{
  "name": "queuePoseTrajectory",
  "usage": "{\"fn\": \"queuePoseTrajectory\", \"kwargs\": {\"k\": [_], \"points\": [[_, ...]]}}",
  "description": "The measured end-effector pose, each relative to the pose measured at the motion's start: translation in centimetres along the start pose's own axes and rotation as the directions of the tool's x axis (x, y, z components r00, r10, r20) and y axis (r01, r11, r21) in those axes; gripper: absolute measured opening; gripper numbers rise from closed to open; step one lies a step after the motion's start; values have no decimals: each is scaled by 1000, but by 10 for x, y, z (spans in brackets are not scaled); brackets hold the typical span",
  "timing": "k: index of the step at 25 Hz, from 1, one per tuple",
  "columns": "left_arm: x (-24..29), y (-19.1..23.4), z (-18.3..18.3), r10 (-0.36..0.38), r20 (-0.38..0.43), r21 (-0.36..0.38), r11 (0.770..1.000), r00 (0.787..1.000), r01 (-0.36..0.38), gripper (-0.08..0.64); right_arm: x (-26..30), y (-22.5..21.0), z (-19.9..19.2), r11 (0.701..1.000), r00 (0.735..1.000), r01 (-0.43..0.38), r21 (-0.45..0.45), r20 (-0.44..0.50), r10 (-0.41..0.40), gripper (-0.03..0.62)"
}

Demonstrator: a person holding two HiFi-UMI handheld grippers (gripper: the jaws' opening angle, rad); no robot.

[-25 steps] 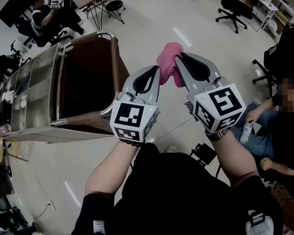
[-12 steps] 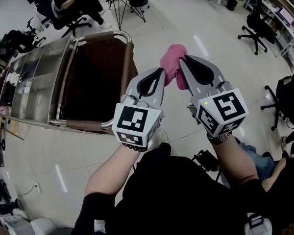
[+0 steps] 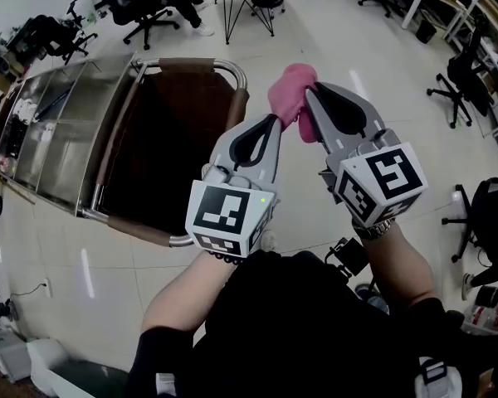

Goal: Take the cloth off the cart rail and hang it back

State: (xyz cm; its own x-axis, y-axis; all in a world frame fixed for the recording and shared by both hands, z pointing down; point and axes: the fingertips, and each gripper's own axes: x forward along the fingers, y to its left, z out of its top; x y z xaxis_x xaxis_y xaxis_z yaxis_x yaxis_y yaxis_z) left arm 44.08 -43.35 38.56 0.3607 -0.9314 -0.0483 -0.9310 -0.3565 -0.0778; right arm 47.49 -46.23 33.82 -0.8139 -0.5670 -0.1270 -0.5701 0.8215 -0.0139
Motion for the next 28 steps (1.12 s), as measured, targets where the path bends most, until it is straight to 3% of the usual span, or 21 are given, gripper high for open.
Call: {"fn": "queuePoseTrajectory", "kwargs": {"k": [9, 14, 20, 25, 28], "points": [[3, 43, 8, 136, -3, 2, 991, 991, -136, 3, 56, 0, 7, 990, 990, -141, 13, 14, 141, 34], [11, 55, 8, 234, -11, -3, 972, 972, -234, 3, 79, -4, 4, 969, 969, -246, 30, 9, 246, 34], [43, 94, 10, 380, -21, -24, 925, 925, -380, 3, 132, -25, 5, 919, 920, -392, 50, -4, 392, 34], [71, 113, 43, 525, -49, -60, 848, 850, -527, 3, 165, -48, 34, 858, 859, -510, 62, -22, 512, 34], [79, 126, 55, 575, -27, -59, 816, 818, -575, 3, 184, -50, 41, 818, 819, -572, 61, -20, 574, 34]]}}
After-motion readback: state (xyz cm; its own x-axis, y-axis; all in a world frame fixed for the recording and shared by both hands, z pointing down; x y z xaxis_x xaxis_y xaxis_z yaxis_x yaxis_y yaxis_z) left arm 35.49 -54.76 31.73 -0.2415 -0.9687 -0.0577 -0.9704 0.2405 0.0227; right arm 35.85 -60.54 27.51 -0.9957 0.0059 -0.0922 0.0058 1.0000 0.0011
